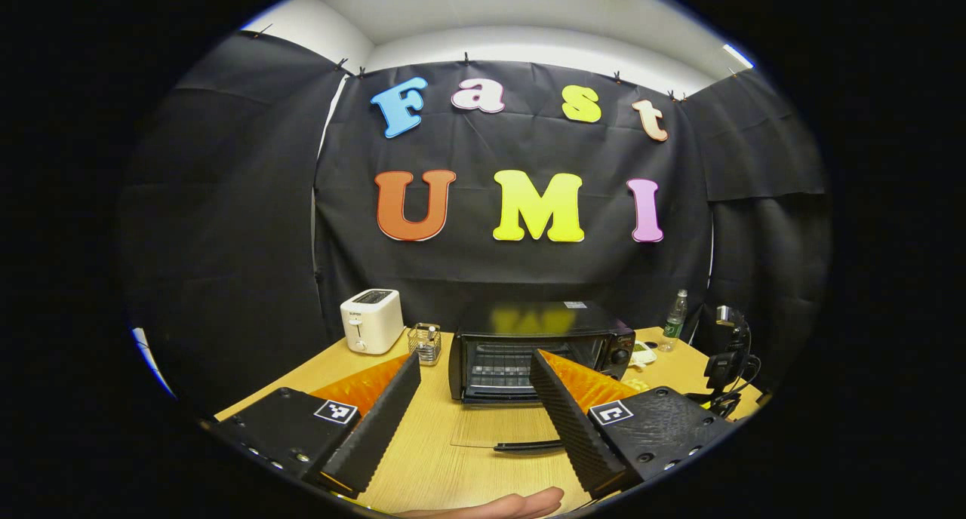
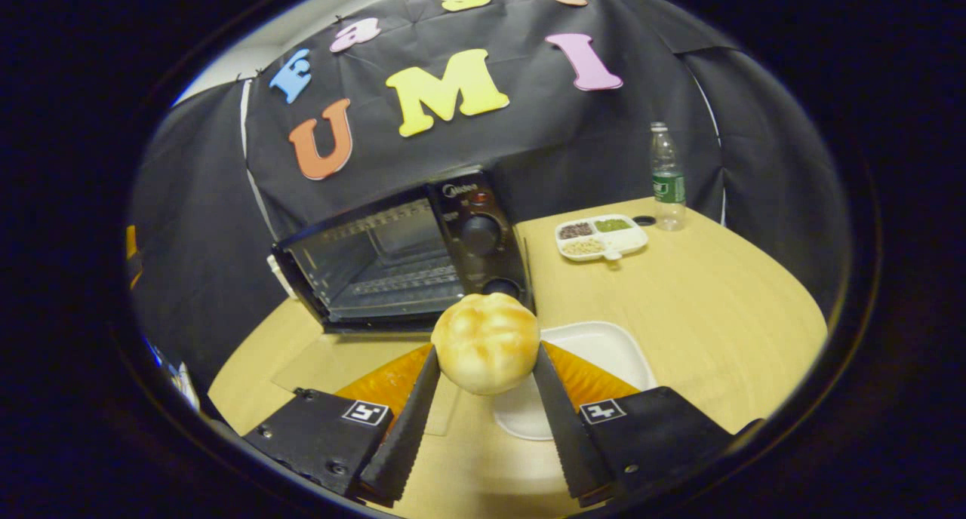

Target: Open the electric oven with the left hand, put the food in, and close the electric oven.

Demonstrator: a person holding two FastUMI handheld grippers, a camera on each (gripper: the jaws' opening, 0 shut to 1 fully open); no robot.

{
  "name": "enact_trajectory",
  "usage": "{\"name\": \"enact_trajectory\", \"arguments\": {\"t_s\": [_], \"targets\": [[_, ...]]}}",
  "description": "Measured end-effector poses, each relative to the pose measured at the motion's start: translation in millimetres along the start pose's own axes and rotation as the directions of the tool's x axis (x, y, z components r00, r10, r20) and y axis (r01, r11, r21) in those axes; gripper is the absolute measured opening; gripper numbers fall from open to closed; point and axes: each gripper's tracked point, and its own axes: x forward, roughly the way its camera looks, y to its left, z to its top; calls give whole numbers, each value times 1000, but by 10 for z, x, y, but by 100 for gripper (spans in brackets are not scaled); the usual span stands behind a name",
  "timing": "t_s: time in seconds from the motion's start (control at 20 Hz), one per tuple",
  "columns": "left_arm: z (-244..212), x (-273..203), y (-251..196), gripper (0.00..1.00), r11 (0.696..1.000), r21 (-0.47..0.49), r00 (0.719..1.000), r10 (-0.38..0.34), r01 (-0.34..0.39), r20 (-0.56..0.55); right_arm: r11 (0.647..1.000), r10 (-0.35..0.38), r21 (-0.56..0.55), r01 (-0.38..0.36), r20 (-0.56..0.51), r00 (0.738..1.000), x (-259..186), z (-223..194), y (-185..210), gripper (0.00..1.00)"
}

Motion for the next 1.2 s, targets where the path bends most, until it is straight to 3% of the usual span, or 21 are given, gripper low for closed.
{"name": "enact_trajectory", "arguments": {"t_s": [0.15, 0.25, 0.35, 0.6, 0.7, 0.8, 0.9, 1.0, 1.2], "targets": [[21, 17, 132, 96, 1000, 7, 1000, 24, -25, 12, 994, 79, 82, -77, -14, 997, 152, -58, 424, 77], [65, 15, 188, 96, 1000, 8, 999, 26, -26, 28, 964, 176, 192, -182, 46, 983, 276, 19, 802, 77], [45, 12, 260, 95, 1000, 0, 999, 28, -28, 36, 936, 206, 267, -228, 105, 973, 397, 83, 1043, 76], [-88, 70, 419, 96, 999, -19, 999, 37, -37, 15, 908, 110, 395, -142, 102, 989, 771, 78, 1272, 76], [-133, 92, 442, 96, 999, -17, 999, 44, -44, 4, 916, 31, 398, -58, 73, 997, 948, 71, 1250, 75], [-146, 134, 443, 96, 999, -7, 999, 39, -39, 2, 920, -19, 390, -29, 119, 993, 1110, 217, 1274, 76], [-181, 147, 438, 95, 1000, -3, 1000, 31, -31, 1, 895, -63, 446, -9, 146, 987, 1266, 310, 1274, 76], [-232, 173, 467, 95, 999, -7, 999, 32, -32, -9, 881, -109, 470, 48, 102, 989, 1446, 299, 1216, 77], [-253, 177, 498, 96, 999, -10, 999, 39, -39, -8, 925, -130, 373, 77, 121, 984, 1734, 480, 1255, 76]]}}
